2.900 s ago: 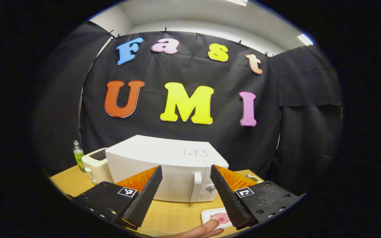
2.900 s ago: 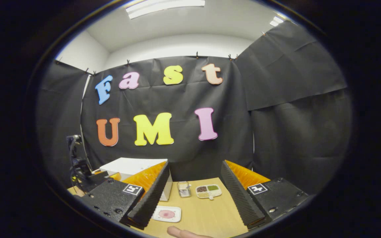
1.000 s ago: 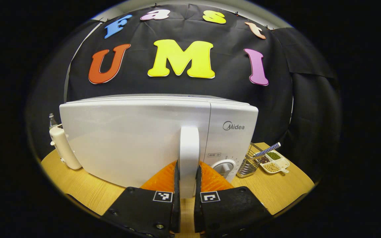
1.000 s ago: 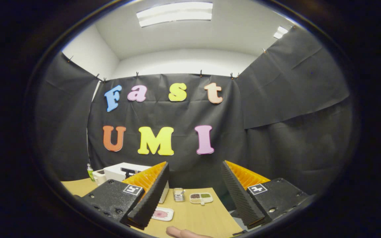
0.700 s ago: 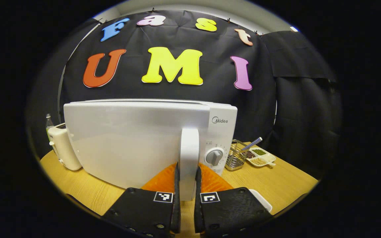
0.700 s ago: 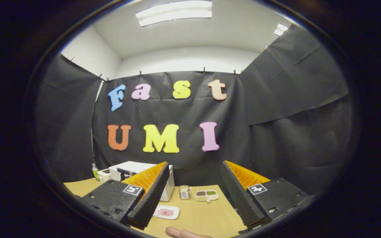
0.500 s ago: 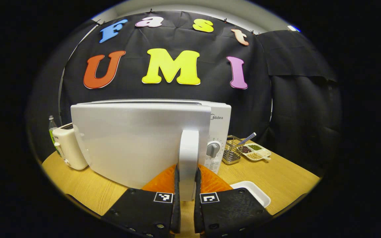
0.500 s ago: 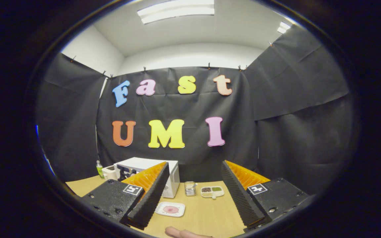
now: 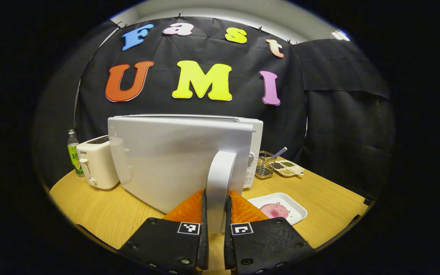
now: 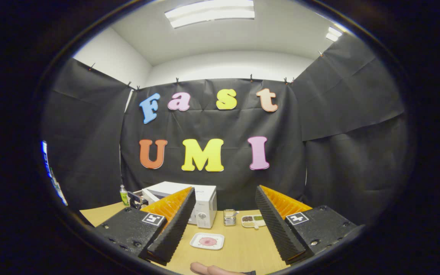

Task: Open the microwave oven with the left hand, put the food in, and close the microwave oven.

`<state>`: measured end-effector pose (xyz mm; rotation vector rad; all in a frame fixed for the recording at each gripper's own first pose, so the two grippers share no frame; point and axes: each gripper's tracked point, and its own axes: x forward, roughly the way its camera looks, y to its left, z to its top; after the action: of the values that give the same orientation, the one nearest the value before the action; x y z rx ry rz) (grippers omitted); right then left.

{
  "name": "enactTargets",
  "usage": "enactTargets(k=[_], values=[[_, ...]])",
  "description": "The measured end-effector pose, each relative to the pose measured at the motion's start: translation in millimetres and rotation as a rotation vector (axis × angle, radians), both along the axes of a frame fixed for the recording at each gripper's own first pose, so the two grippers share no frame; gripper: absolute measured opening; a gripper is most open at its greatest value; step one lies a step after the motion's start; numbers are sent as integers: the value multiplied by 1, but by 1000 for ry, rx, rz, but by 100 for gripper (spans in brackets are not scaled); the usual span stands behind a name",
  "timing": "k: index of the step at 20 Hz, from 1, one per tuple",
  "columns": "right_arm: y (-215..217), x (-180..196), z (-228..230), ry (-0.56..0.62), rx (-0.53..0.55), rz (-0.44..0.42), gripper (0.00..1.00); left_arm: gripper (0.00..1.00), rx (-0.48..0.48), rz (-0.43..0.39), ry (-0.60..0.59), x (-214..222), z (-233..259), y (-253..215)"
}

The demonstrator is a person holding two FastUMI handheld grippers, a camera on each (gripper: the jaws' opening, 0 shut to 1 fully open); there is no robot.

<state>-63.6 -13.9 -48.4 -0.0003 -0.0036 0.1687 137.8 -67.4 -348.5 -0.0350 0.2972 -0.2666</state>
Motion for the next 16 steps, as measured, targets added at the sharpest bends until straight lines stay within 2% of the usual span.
enactTargets(k=[6, 14, 15, 16], values=[[30, -7, -2, 4, 4, 45, 100, 14, 29, 28, -29, -39, 8, 50], [64, -12, -11, 20, 7, 100, 100, 15, 45, 173, -43, -93, 13, 160], [68, -13, -14, 23, 6, 106, 100, 5, 41, 187, -37, -102, 13, 170], [70, -13, -16, 26, 4, 110, 100, 20, 38, 204, -33, -114, 15, 182]])
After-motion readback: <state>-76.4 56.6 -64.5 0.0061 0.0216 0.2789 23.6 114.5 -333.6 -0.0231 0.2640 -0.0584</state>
